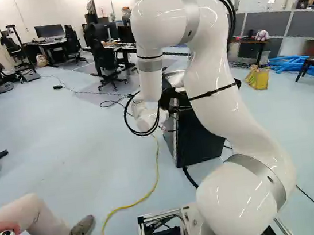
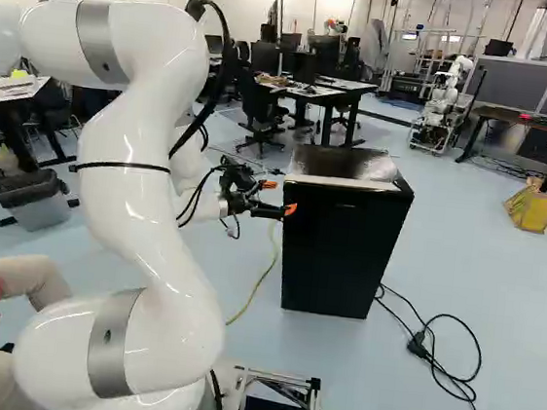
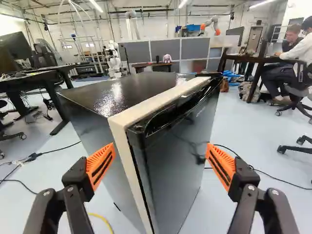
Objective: Grab a drink from the fridge
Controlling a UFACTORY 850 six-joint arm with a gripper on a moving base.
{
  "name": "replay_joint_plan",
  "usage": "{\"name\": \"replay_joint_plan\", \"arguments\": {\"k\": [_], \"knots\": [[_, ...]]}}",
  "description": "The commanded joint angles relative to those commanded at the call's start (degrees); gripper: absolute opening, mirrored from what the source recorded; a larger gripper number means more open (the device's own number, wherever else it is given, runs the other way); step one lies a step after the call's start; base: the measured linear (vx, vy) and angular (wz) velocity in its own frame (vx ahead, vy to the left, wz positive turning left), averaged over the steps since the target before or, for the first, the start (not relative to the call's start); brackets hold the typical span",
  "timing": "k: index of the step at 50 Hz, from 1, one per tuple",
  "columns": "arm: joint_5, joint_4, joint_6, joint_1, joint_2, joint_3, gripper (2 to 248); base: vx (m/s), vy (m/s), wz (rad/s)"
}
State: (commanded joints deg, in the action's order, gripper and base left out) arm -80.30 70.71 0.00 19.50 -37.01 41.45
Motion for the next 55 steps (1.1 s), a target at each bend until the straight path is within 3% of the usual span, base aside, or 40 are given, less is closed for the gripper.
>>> {"name": "replay_joint_plan", "arguments": {"k": [41, 55], "knots": [[-0.3, 0.5, 0.0, -2.3, -1.2, 2.2, 247, 0.0, 0.0, 0.0], [-0.3, 0.5, 0.0, -2.9, -0.1, 0.2, 247, 0.0, -0.001, 0.0]]}}
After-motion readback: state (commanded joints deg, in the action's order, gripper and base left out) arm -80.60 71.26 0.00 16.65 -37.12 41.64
